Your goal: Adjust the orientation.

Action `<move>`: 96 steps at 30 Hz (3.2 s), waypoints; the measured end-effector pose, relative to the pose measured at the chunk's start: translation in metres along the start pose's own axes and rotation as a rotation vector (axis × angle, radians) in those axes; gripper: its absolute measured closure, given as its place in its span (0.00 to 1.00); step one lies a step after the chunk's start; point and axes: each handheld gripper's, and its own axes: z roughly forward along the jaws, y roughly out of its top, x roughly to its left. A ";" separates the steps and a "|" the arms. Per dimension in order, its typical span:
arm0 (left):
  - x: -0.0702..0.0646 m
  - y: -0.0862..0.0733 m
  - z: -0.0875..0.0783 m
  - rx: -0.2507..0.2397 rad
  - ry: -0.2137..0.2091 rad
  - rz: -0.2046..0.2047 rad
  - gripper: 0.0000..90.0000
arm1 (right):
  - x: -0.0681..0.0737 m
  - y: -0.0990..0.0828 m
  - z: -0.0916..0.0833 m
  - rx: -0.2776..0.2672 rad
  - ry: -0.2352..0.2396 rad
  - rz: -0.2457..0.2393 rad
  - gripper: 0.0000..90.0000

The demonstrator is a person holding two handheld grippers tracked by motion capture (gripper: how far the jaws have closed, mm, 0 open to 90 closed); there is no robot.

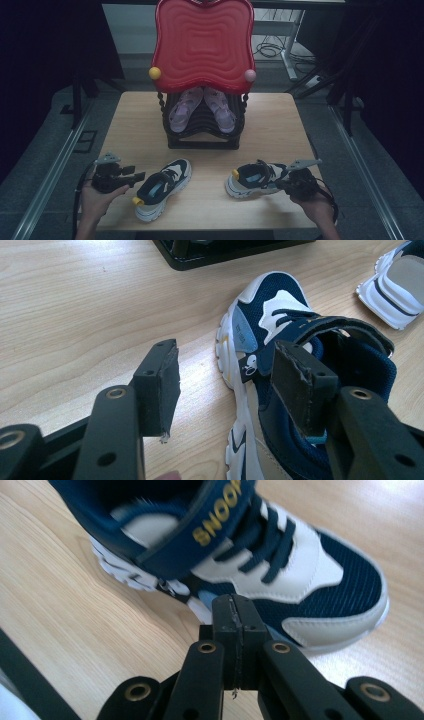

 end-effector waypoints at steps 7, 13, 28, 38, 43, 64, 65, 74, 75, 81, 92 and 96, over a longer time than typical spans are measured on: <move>0.000 0.000 0.000 0.001 0.001 0.000 0.50 | 0.003 0.011 -0.004 -0.033 0.025 -0.002 1.00; 0.000 0.000 0.000 -0.001 0.000 -0.001 0.50 | 0.012 0.039 -0.008 -0.069 0.048 -0.025 1.00; 0.001 0.000 -0.001 0.003 -0.002 0.004 0.50 | 0.025 0.111 0.038 0.009 0.107 -0.065 1.00; 0.003 -0.001 -0.002 -0.005 -0.003 -0.005 0.50 | 0.033 0.128 0.070 0.090 0.111 -0.069 1.00; 0.003 -0.001 -0.003 -0.007 -0.003 -0.007 0.50 | 0.036 0.127 0.075 0.114 0.116 -0.081 1.00; 0.003 -0.001 -0.001 0.001 -0.004 -0.007 0.50 | 0.048 0.117 0.073 0.153 0.133 -0.132 1.00; 0.003 -0.001 -0.001 0.002 -0.004 -0.006 0.50 | 0.049 0.116 0.072 0.153 0.134 -0.129 1.00; 0.003 -0.001 0.000 0.005 -0.004 -0.005 0.50 | 0.057 0.105 0.064 0.178 0.128 -0.176 1.00; 0.003 -0.001 0.000 0.005 -0.004 -0.005 0.50 | 0.059 0.103 0.063 0.182 0.128 -0.179 1.00; 0.003 -0.001 0.000 0.007 -0.005 -0.005 0.50 | 0.065 0.095 0.056 0.199 0.119 -0.210 1.00; 0.002 -0.001 0.001 0.008 -0.006 -0.005 0.50 | 0.077 0.079 0.040 0.208 0.118 -0.262 1.00; 0.002 -0.001 0.001 0.007 -0.005 -0.005 0.50 | 0.078 0.074 0.037 0.206 0.123 -0.266 1.00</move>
